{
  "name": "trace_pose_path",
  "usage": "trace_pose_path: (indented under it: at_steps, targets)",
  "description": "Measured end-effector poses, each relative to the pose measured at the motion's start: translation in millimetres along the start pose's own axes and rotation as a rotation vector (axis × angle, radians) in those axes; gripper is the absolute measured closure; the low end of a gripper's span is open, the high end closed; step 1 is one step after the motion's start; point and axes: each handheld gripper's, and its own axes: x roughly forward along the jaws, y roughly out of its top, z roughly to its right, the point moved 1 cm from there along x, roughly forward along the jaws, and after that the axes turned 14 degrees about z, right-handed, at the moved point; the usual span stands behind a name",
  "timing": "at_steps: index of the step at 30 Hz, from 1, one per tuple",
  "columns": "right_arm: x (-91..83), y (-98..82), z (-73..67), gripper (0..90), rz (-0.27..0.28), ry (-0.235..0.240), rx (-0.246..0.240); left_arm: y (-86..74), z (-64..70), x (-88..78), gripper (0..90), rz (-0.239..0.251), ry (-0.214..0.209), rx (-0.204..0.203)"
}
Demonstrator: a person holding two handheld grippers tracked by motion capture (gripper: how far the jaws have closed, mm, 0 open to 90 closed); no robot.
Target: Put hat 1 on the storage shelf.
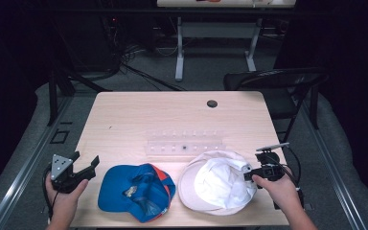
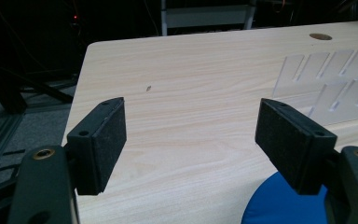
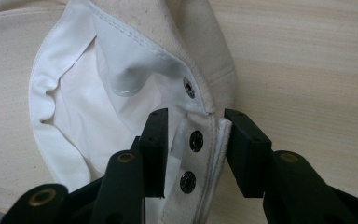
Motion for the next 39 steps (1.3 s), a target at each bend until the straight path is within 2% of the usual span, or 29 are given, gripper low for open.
trace_pose_path:
  at_steps: [3, 6, 9, 12, 13, 19, 24, 26, 32, 34, 36, 37, 38, 39]
  targets:
    - [1.6, 0.8, 0.3, 66.5, -0.024, 0.0, -0.009, 0.1, 0.1, 0.0, 25.1, 0.0, -0.001, 0.002]
    - [2.5, 1.4, 0.1, 71.3, -0.011, 0.001, 0.01, 0.1, 0.1, 0.0, 25.1, 0.002, 0.001, 0.003]
    - [-1.1, 3.5, 1.1, 76.8, -0.033, 0.011, 0.006, 0.0, 0.0, 0.0, 25.2, 0.001, 0.0, 0.0]
    - [-2.6, 4.2, -1.0, 78.3, -0.025, 0.016, 0.011, 0.0, 0.0, 0.1, 25.2, 0.0, 0.001, 0.001]
    - [-4.2, 5.5, -1.4, 78.7, -0.043, 0.02, -0.002, 0.0, 0.1, 0.1, 25.2, 0.001, 0.0, 0.002]
    - [-9.0, 9.7, -5.0, 80.0, -0.055, 0.036, -0.004, 0.0, 0.4, -0.1, 25.3, 0.0, 0.004, 0.005]
    - [-15.3, 15.4, -13.3, 80.6, -0.044, 0.004, -0.031, -0.2, 0.0, 0.1, 25.3, 0.002, 0.004, 0.001]
    - [-15.6, 15.6, -15.3, 80.7, -0.033, -0.002, -0.026, -0.2, -0.1, 0.2, 25.3, 0.0, 0.005, 0.002]
    - [-20.9, 22.2, -23.0, 80.7, -0.064, -0.015, -0.067, -0.5, 0.1, 0.3, 25.3, 0.002, 0.005, 0.002]
    - [-23.5, 25.5, -26.7, 80.7, -0.069, -0.041, -0.088, -0.4, -0.2, 0.2, 25.3, 0.0, 0.005, 0.001]
    - [-24.5, 26.8, -28.2, 80.7, -0.071, -0.046, -0.096, -0.4, -0.4, 0.2, 25.3, 0.0, 0.005, 0.002]
    - [-24.5, 26.9, -30.7, 80.7, -0.05, -0.061, -0.091, -0.5, -0.4, 0.2, 25.3, 0.0, 0.005, 0.001]
    - [-26.8, 29.0, -31.2, 80.7, -0.073, -0.065, -0.112, -0.5, -0.4, 0.3, 25.4, 0.0, 0.005, 0.002]
    - [-29.1, 31.3, -34.9, 80.7, -0.073, -0.084, -0.137, -0.6, -0.4, 0.4, 25.3, -0.001, 0.005, 0.001]
